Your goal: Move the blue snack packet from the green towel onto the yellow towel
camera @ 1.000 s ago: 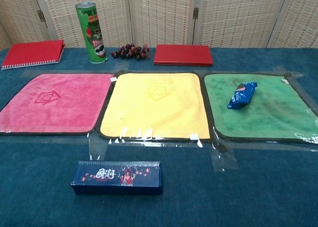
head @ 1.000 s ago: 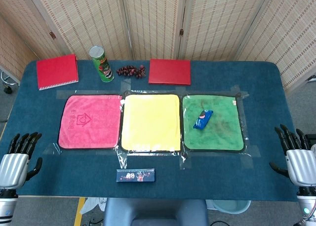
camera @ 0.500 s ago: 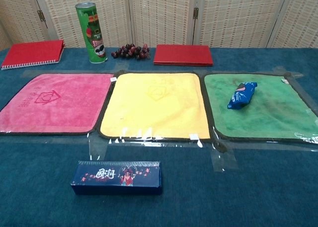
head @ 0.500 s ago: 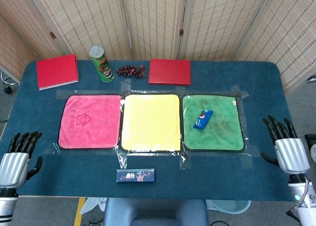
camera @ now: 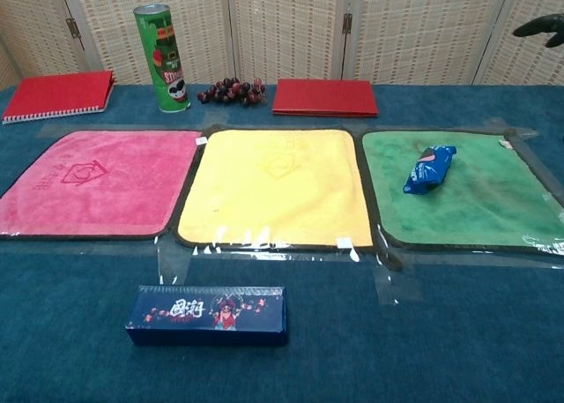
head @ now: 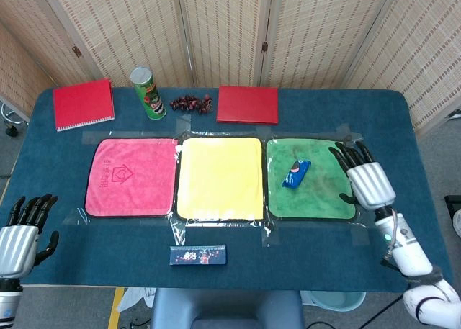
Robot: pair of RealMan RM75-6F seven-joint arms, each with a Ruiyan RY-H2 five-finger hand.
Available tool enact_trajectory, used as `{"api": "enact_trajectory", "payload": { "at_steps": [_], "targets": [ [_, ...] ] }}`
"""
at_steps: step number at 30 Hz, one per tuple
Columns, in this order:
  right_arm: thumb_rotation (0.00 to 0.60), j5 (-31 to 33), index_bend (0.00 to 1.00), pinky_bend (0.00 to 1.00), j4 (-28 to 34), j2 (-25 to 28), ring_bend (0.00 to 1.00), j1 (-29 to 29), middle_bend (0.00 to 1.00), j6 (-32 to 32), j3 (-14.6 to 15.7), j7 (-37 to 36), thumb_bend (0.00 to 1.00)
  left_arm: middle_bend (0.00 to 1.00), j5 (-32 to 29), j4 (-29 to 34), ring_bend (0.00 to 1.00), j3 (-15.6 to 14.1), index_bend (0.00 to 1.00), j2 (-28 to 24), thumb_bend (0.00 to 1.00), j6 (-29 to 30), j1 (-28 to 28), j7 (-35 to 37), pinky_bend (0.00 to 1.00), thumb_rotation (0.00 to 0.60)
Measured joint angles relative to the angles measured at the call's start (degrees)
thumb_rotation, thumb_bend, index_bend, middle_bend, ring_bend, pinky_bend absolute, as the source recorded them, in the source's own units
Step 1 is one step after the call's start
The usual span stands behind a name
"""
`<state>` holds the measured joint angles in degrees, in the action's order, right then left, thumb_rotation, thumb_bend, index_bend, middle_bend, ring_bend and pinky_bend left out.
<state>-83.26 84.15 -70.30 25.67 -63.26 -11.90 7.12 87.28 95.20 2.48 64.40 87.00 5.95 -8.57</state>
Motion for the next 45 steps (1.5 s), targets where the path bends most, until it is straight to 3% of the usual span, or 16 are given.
{"api": "enact_trajectory", "payload": {
  "at_steps": [10, 22, 45],
  "targets": [
    [0.6, 4.92, 0.03, 0.0, -13.19, -7.93, 0.07, 11.13, 0.04, 12.08, -2.04, 2.66, 0.13, 0.14, -0.3, 0.97, 0.17, -0.03, 0.14, -0.44, 0.52, 0.04, -0.34, 0.06, 0.05, 0.6],
    [0.6, 5.71, 0.0, 0.0, -30.91, -17.87, 0.0, 19.01, 0.0, 18.2, -1.46, 1.57, 0.13, 0.14, -0.76, 1.04, 0.17, -0.1, 0.14, -0.16, 0.52, -0.21, -0.55, -0.03, 0.05, 0.6],
    [0.6, 6.83, 0.0, 0.0, -52.7, -29.57, 0.0, 23.51, 0.0, 23.57, 1.25, -4.19, 0.13, 0.14, -1.13, 0.97, 0.17, -0.14, 0.14, -0.61, 0.52, 0.02, -1.14, 0.45, 0.05, 0.6]
  ]
}}
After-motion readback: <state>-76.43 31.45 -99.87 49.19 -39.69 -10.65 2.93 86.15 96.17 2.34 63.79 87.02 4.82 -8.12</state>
